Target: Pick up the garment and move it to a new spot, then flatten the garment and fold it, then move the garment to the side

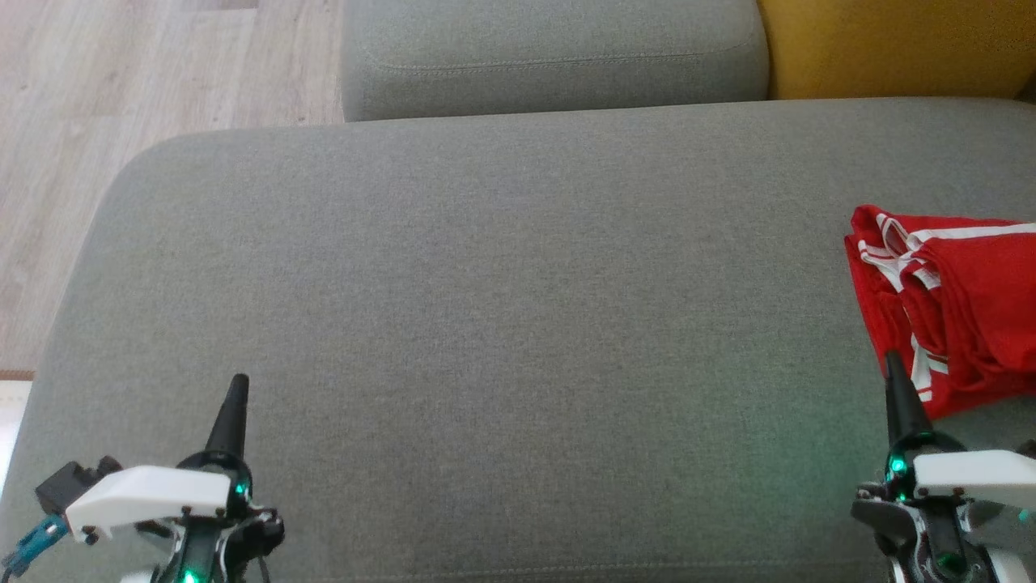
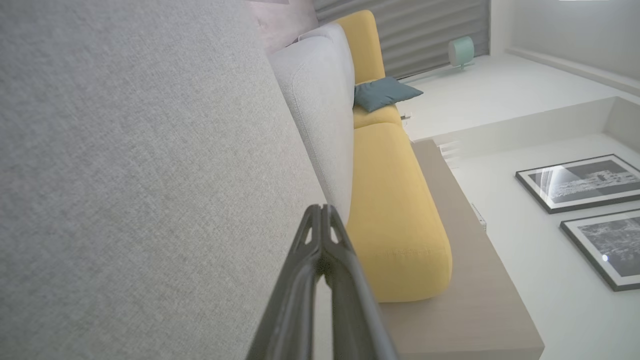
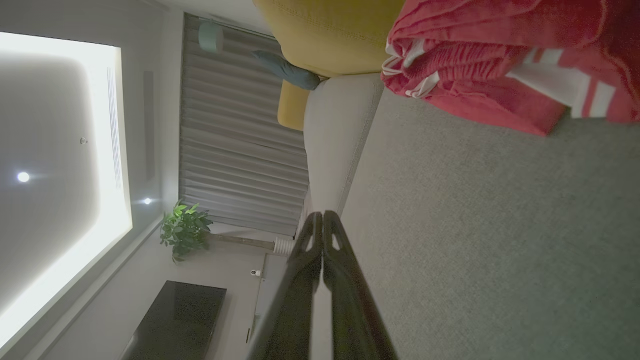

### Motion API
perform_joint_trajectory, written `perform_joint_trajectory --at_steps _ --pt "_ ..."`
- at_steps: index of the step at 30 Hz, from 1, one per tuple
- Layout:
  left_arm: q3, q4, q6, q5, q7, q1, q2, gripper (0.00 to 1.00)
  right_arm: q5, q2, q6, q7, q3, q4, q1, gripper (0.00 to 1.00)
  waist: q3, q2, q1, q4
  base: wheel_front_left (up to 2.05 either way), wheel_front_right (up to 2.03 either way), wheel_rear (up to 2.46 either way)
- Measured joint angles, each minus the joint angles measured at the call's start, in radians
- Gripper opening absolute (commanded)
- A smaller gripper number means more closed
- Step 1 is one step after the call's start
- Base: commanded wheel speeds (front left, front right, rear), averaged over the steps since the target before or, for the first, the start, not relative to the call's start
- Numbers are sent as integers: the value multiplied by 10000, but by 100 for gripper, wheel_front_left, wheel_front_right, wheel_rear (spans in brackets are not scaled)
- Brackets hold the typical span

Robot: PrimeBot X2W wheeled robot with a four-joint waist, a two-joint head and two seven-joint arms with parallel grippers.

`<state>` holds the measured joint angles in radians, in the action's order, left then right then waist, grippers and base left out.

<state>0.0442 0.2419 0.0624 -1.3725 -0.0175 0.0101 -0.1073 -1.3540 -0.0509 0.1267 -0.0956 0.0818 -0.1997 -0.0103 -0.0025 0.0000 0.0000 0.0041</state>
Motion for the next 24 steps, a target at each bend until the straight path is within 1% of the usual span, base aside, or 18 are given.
perform_joint_trajectory --at_steps 6,9,24 --pt "-267 107 105 -656 -174 31 128 0 -683 -8 2 2 44 -161 205 0 15 0 0 -11 0 0 0" --pt "-320 148 265 -986 -261 128 171 0 -1045 -12 2 2 61 -261 223 0 22 0 0 -16 0 0 0" --pt "-907 286 612 -2566 -650 408 435 0 -2721 -19 2 2 178 -729 629 0 57 0 0 -41 0 0 0"
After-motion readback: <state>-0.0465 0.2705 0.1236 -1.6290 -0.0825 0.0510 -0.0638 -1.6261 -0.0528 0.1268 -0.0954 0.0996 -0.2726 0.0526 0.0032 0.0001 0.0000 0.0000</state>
